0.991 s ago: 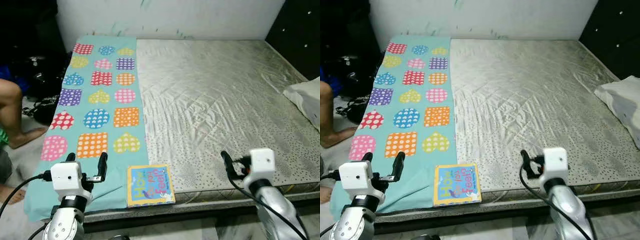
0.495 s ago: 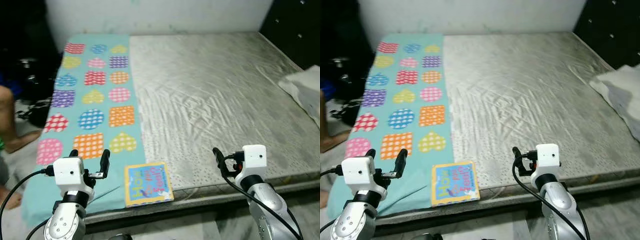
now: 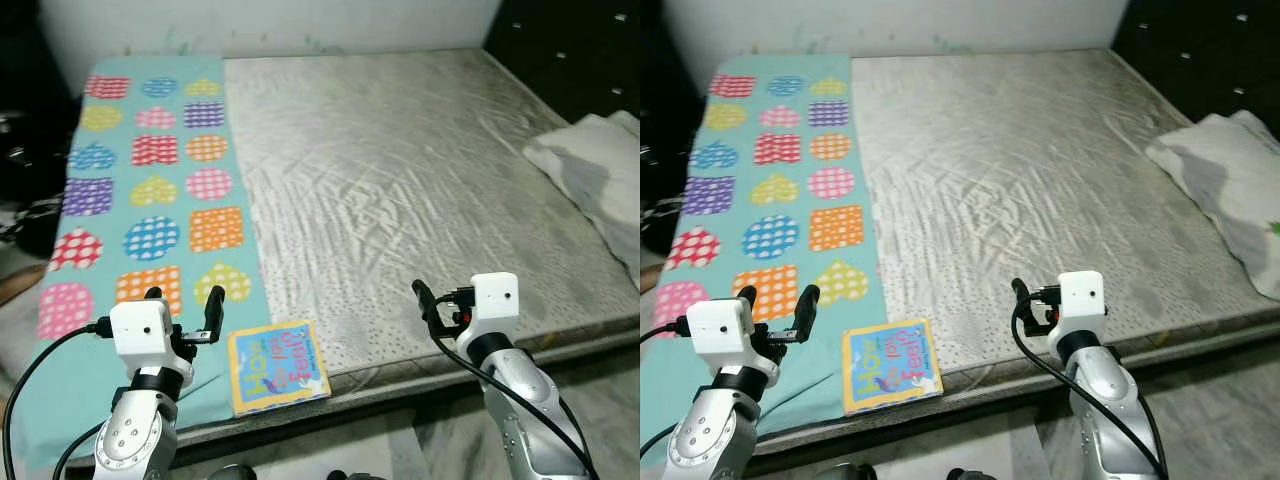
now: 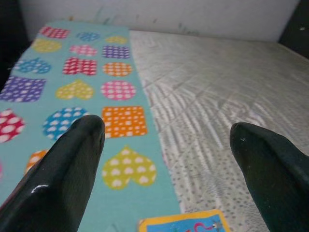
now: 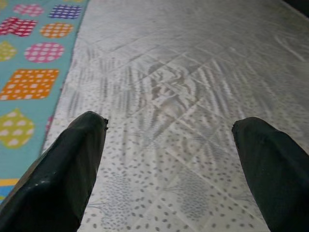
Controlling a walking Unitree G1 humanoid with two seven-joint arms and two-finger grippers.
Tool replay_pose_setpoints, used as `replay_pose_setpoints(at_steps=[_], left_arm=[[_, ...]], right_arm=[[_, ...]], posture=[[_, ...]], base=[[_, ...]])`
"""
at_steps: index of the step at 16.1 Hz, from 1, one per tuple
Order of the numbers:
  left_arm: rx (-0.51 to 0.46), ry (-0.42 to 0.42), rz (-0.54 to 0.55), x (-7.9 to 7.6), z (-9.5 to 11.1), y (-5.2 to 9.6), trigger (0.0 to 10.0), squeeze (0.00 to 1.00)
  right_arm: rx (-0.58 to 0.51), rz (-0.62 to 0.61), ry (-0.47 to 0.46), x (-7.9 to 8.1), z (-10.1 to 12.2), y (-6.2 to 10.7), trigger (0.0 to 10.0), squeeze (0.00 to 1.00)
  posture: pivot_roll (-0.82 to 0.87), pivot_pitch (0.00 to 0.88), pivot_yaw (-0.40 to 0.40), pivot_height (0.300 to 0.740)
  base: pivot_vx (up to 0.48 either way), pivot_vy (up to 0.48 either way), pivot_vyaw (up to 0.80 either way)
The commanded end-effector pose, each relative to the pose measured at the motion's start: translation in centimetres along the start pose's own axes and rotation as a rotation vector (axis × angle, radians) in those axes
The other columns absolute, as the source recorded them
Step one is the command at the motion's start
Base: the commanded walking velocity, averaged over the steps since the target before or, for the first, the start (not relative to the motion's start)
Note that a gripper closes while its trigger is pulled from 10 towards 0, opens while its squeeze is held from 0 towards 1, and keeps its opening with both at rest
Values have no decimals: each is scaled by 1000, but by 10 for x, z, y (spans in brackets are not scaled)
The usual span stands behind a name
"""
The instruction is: Clean up the room
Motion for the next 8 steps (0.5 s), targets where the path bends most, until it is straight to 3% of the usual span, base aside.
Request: replay_pose_setpoints(at_steps=[1,4,8], left_arm=[[12,1,4,0,-1,2,10000,0],[25,12,29,4,-1,2,10000,0],[27,10,27,3,-1,2,10000,0]], right_arm=[[2,-3,-3,1,-1,1,10000,0],[2,20,-8,5,0,3,10000,0],[7,27,-10,7,-1,3,10000,0]], posture=[[32,159,-38,740],[23,190,-31,735],[22,199,-31,690]], base=[[0,0,0],[0,0,0],[0,0,0]])
Point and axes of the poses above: a point about 5 cm out from each wrist's last joint towards the gripper, its own y axis pointing back from the gripper into the wrist, its own z axis along the axis of the wrist's last joint, x = y × z, the point moved 4 cm from there along -y, pointing out of the wrist towards the gripper, and after that the axes turned 13 degrees about y, right-handed, at the moved point
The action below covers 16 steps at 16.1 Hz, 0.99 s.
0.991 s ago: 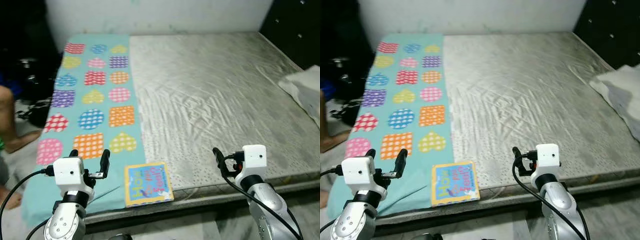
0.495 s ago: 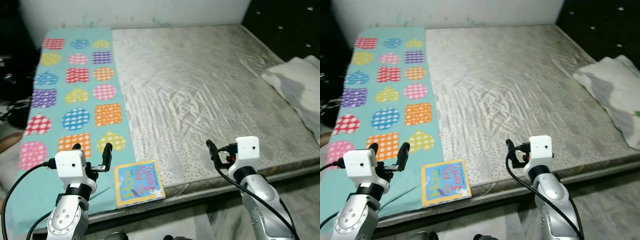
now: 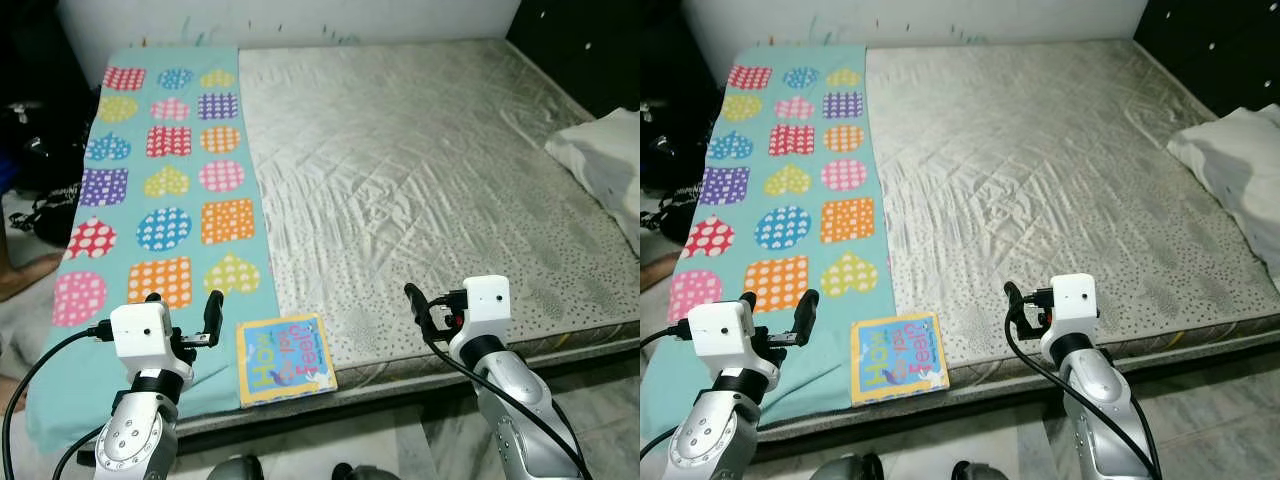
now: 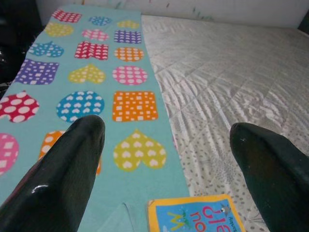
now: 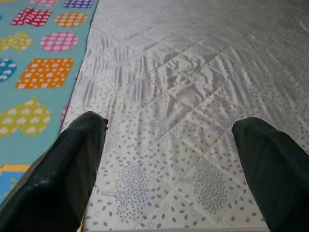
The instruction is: Clean up the room
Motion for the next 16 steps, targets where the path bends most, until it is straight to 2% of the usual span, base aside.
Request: replay_pose_setpoints(at_steps=[1,5,13,16], left_arm=[[-1,0,16,2,2,2,10000,0],[2,7,17,0,2,0,10000,0],[-3,13,11,-2,3,-3,10000,0],[-4,15,13,-2,3,-4,10000,0]], right_arm=[[-3,8,1,1,2,3,10000,0],[-4,11,2,0,3,1,10000,0],[-6,24,7,1,4,-4,10000,0],[-3,39,18,1,2,-4,10000,0]], posture=[[22,205,-32,675],[17,210,-38,640],[18,207,-43,640],[21,204,-43,605]], base=[[0,0,0],[0,0,0],[0,0,0],[0,0,0]])
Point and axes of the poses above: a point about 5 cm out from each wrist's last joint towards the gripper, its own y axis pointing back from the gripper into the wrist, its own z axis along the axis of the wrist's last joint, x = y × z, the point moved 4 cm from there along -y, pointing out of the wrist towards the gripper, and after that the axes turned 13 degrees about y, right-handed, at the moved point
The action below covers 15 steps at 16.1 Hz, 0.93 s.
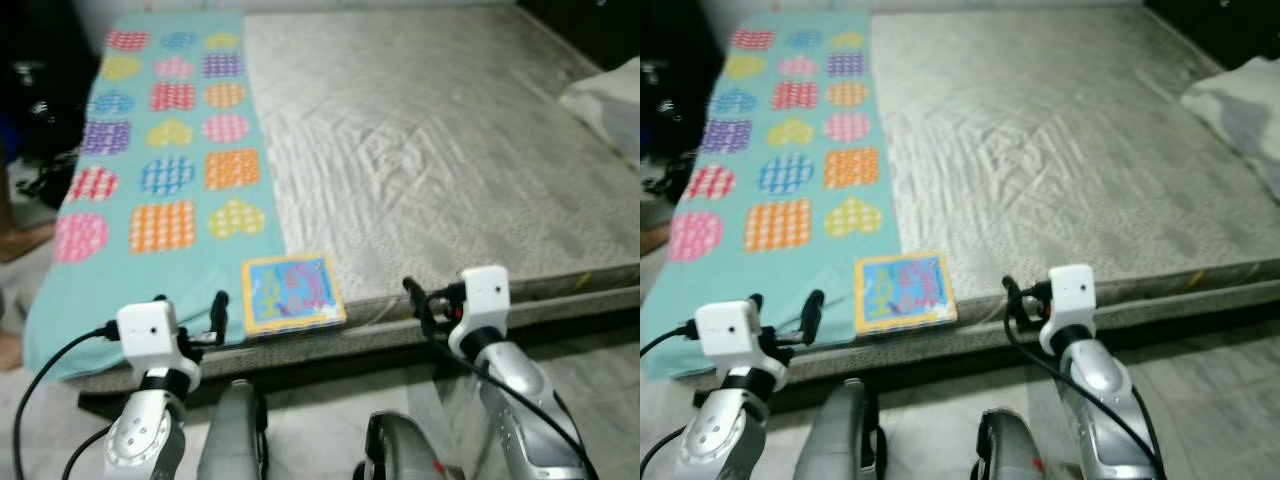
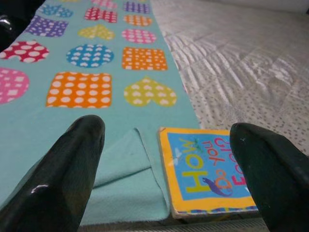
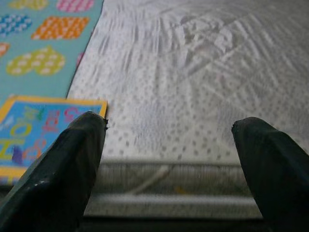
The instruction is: Clean up the room
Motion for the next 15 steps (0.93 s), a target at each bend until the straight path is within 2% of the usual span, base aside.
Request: replay_pose_setpoints(at_steps=[1,5,11,15], left_arm=[[-12,-7,0,0,4,-1,10000,0],[-14,6,-4,-1,4,-2,10000,0],[-22,25,-53,-8,6,-2,10000,0],[-22,28,-69,-10,6,-4,10000,0]], right_arm=[[12,0,7,-3,-5,2,10000,0],[11,-12,23,-12,-3,-2,10000,0],[5,4,26,-7,-4,-4,10000,0],[-3,3,33,-8,-2,-8,10000,0]], posture=[[20,203,-44,595],[18,202,-44,595],[24,190,-45,595],[27,190,-44,595]], base=[[0,0,0],[0,0,0],[0,0,0],[269,0,0]])
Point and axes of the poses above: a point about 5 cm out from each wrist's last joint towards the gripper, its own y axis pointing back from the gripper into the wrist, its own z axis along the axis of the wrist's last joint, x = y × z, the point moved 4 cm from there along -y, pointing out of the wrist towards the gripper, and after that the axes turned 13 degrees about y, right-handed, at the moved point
